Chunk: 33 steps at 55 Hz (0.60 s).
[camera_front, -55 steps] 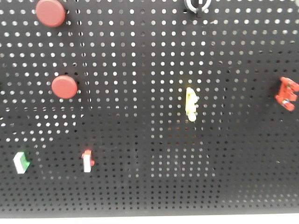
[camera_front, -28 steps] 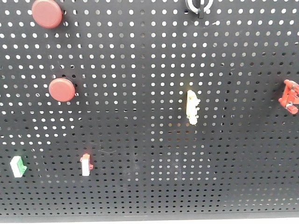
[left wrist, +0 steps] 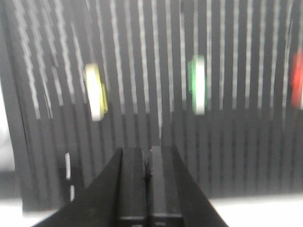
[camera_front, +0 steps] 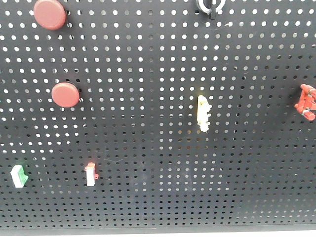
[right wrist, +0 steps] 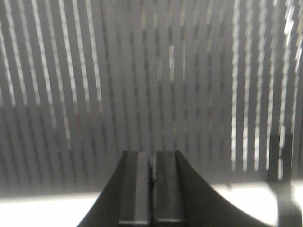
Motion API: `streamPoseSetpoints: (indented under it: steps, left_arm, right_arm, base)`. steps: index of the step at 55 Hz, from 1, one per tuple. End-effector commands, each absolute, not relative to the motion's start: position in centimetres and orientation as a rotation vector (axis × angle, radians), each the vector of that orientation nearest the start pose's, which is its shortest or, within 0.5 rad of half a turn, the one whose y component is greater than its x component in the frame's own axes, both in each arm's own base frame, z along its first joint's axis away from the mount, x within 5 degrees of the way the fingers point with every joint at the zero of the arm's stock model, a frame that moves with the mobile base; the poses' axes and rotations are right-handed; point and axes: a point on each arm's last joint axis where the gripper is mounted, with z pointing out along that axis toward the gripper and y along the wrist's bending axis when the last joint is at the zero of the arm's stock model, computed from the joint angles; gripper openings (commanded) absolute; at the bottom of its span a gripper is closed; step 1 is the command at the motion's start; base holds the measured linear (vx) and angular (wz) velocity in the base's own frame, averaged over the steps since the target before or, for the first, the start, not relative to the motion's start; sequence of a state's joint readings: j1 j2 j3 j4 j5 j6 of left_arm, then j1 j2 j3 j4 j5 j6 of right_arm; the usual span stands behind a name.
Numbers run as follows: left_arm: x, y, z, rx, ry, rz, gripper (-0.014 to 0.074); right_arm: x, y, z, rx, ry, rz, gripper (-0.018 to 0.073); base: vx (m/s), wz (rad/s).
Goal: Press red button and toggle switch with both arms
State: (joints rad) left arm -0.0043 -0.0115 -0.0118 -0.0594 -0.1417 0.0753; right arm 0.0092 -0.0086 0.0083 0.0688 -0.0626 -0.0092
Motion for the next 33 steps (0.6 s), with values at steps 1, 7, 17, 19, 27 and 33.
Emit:
streamPoseSetpoints:
  steps: [1, 7, 17, 19, 27, 33]
  left_arm:
    - [3.4, 0.1, 28.9, -0.011, 1.073, -0.006, 0.0002]
    - [2.0, 0.0, 34.4, -0.005, 1.045, -0.01, 0.0002]
    - [2.4, 0.0, 42.5, -0.001, 1.024, -0.013, 0.0002]
    - [2.9, 0.0, 43.9, -0.002, 1.025, -0.016, 0.0002]
    - [6.4, -0.1, 46.9, -0.006, 1.096, -0.026, 0.0002]
    - [9.4, -0.1, 47.7, -0.007, 1.154, -0.026, 0.0002]
  right_arm:
    - [4.0, -0.1, 27.1, 0.023, 1.162, 0.03, 0.0002]
    - [3.1, 0.0, 32.0, 0.0, 1.114, 0.006, 0.0002]
    - [4.8, 0.0, 38.7, -0.004, 1.114, 0.002, 0.0002]
    - [5.4, 0.0, 40.0, -0.003, 1.103, 0.003, 0.0002]
    - [7.9, 0.0, 43.3, -0.002, 1.067, 0.004, 0.0002]
    - [9.6, 0.0, 44.4, 0.0, 1.057, 0.006, 0.0002]
  base:
    - [0.0, 0.0]
    - [0.0, 0.0]
    - [0.0, 0.0]
    - [0.0, 0.0]
    - [0.0, 0.0]
    - [0.0, 0.0]
